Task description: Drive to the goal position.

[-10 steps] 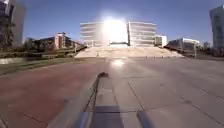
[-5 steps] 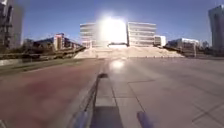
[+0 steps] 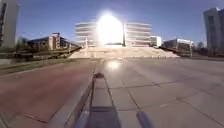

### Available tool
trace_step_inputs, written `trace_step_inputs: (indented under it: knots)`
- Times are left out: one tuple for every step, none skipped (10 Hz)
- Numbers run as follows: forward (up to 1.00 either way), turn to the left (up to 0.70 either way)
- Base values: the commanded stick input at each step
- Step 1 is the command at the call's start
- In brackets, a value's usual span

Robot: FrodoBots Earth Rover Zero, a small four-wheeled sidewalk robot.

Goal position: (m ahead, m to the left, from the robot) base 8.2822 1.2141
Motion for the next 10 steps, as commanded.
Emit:
trace_step_inputs:
  knots:
    - [0.7, -0.13]
    - [0.7, -0.13]
    - [0.7, -0.13]
    - [0.7, -0.13]
    - [0.7, -0.06]
    - [0.7, 0.0]
    - [0.7, 0.0]
    - [0.7, 0.0]
    - [0.7, 0.0]
    - [0.7, 0.0]
